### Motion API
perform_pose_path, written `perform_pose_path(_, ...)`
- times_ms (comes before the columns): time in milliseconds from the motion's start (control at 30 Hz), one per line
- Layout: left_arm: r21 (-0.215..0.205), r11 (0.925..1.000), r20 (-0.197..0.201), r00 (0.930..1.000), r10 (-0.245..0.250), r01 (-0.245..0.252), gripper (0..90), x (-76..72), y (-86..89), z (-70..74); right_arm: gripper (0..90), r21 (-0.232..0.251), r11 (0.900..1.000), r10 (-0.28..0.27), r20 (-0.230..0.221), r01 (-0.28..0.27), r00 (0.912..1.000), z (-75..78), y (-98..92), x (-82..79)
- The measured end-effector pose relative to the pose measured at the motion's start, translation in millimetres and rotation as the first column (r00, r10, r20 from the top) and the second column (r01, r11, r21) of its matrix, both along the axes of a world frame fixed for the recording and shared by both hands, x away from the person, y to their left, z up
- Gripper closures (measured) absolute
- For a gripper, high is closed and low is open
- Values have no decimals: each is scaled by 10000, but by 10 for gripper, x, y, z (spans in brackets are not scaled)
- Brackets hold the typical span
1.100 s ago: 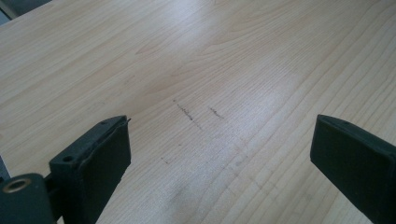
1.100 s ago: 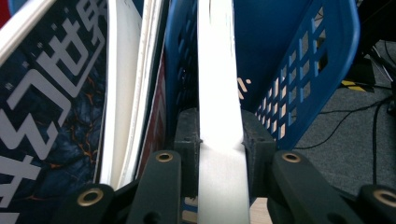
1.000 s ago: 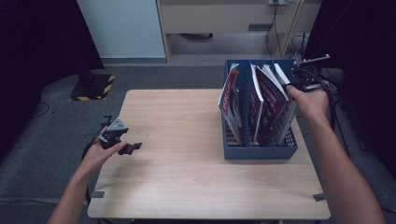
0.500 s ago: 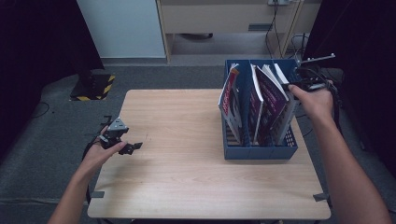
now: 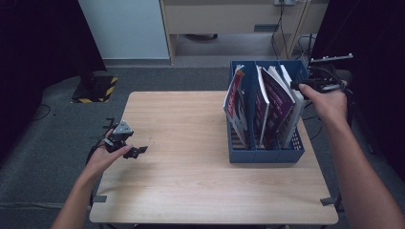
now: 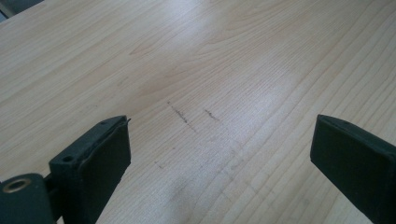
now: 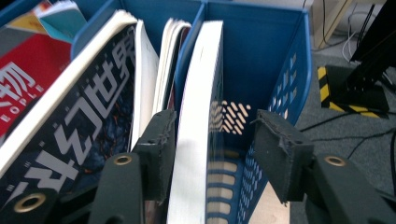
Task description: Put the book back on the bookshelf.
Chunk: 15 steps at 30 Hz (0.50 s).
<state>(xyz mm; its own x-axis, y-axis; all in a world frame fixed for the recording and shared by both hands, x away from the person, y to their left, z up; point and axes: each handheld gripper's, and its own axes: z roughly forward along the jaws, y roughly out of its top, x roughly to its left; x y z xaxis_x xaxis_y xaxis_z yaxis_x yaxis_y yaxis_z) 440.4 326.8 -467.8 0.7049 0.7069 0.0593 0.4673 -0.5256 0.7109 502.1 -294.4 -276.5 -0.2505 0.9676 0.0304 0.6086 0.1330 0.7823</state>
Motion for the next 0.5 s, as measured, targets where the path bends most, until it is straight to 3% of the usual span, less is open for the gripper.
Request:
perform_pose_path(67, 9, 10000, 12, 10000, 16, -16, 48, 5, -14, 9, 429, -110, 9997, 234, 199, -232, 9995, 17, 5, -6)
perform_pose_path(233, 49, 10000, 0, 10000, -6, 6, 46, 9, -44, -2, 363, -19, 9998, 218, 450, -217, 9987, 29, -12, -11)
perform_pose_path(500, 46, 10000, -16, 10000, -42, 42, 43, 1, -66, -8, 291, 34, 9998, 215, 600, -218, 9980, 35, -17, -20)
